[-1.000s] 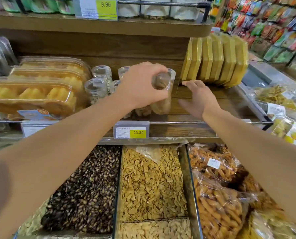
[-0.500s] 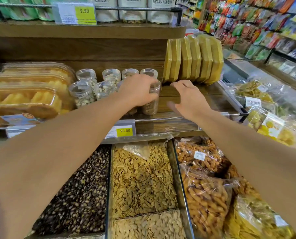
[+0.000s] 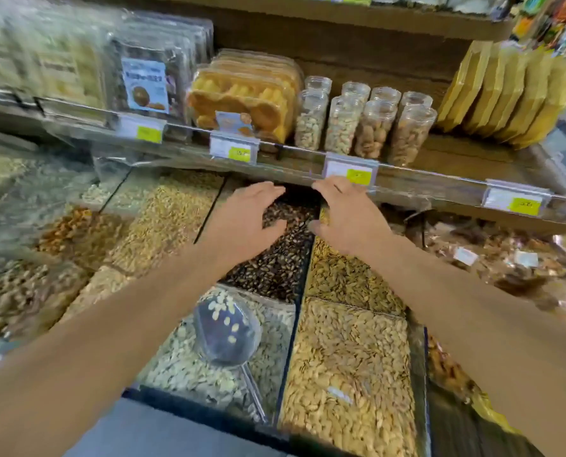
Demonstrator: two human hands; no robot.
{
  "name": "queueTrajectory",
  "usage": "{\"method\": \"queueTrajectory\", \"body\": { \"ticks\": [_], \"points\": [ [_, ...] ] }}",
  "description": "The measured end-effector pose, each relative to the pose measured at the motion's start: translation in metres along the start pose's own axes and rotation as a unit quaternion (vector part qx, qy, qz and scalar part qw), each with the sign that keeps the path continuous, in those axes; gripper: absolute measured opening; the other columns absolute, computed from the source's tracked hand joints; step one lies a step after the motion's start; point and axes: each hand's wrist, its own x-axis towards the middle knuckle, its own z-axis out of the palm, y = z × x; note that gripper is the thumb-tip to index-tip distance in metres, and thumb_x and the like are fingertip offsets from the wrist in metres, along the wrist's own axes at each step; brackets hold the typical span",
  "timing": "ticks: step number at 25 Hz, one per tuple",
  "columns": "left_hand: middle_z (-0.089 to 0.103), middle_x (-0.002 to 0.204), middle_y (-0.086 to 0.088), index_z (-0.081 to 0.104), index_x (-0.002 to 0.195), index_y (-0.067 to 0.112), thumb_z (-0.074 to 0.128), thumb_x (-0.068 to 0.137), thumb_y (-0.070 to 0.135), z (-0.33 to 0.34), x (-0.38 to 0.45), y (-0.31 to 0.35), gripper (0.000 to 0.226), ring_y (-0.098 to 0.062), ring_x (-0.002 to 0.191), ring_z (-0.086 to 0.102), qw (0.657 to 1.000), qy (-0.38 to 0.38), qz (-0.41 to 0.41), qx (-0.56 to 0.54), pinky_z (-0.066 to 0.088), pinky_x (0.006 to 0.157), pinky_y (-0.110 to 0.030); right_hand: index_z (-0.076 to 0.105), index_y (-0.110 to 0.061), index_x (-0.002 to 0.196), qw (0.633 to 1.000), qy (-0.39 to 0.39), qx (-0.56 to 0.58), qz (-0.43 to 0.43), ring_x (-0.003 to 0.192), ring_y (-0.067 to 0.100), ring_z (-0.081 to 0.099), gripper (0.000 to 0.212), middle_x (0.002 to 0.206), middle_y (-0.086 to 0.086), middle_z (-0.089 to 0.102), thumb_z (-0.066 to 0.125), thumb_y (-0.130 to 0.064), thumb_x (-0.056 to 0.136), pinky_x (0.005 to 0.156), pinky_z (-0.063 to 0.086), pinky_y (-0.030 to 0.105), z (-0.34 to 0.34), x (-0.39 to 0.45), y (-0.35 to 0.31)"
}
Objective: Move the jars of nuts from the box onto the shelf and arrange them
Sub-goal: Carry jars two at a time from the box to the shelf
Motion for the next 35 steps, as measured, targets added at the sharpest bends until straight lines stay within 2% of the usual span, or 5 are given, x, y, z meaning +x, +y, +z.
{"method": "queueTrajectory", "body": {
  "ticks": [7, 14, 23, 30, 35],
  "points": [
    [0.045, 0.147, -0.007, 0.048, 0.14, 0.018, 0.063, 0.086, 0.036, -0.03, -0.233, -0.077, 0.059, -0.027, 0.132, 0.044, 0.977, -0.013, -0.214, -0.002, 0.042, 0.103, -0.041, 0.027, -0.02, 0.15, 0.976, -0.144, 0.008, -0.163, 0.142, 0.026, 0.022, 0.072, 0.155, 0.005, 0.024, 0.059, -0.042, 0.09, 0.112, 0.027, 0.037, 0.099, -0.05, -0.176],
    [0.049, 0.142, -0.014, 0.053, 0.136, 0.013, 0.062, 0.079, 0.037, -0.041, -0.439, -0.05, 0.063, -0.034, 0.127, 0.049, 0.874, 0.038, -0.484, -0.007, 0.04, 0.106, -0.042, 0.034, -0.016, 0.146, 0.89, -0.215, -0.002, -0.403, 0.136, 0.026, 0.029, 0.07, 0.148, 0.005, 0.033, 0.061, -0.042, 0.088, 0.109, 0.028, 0.036, 0.163, -0.14, -0.314],
    [0.048, 0.143, -0.015, 0.052, 0.137, 0.013, 0.062, 0.078, 0.04, -0.025, -0.665, 0.107, 0.065, -0.033, 0.128, 0.048, 0.64, 0.118, -0.759, 0.027, 0.039, 0.106, -0.041, 0.038, -0.016, 0.145, 0.691, -0.301, -0.035, -0.657, 0.137, 0.027, 0.03, 0.07, 0.149, 0.007, 0.035, 0.064, -0.04, 0.084, 0.11, 0.031, 0.039, 0.217, -0.319, -0.422],
    [0.056, 0.135, -0.01, 0.054, 0.133, 0.016, 0.06, 0.078, 0.043, -0.006, -0.827, 0.227, 0.062, -0.034, 0.118, 0.054, 0.454, 0.185, -0.871, 0.022, 0.048, 0.095, -0.045, 0.036, -0.019, 0.145, 0.536, -0.319, -0.087, -0.777, 0.137, 0.027, 0.029, 0.069, 0.151, 0.004, 0.033, 0.062, -0.041, 0.085, 0.111, 0.03, 0.038, 0.246, -0.5, -0.5],
    [0.058, 0.125, -0.011, 0.057, 0.129, 0.011, 0.064, 0.08, 0.032, 0.012, -0.933, 0.284, 0.054, -0.035, 0.111, 0.056, 0.37, 0.247, -0.896, 0.001, 0.05, 0.09, -0.043, 0.035, -0.013, 0.146, 0.468, -0.335, -0.117, -0.809, 0.135, 0.028, 0.031, 0.068, 0.151, 0.004, 0.032, 0.059, -0.039, 0.088, 0.107, 0.035, 0.041, 0.278, -0.626, -0.556]
  ]
}}
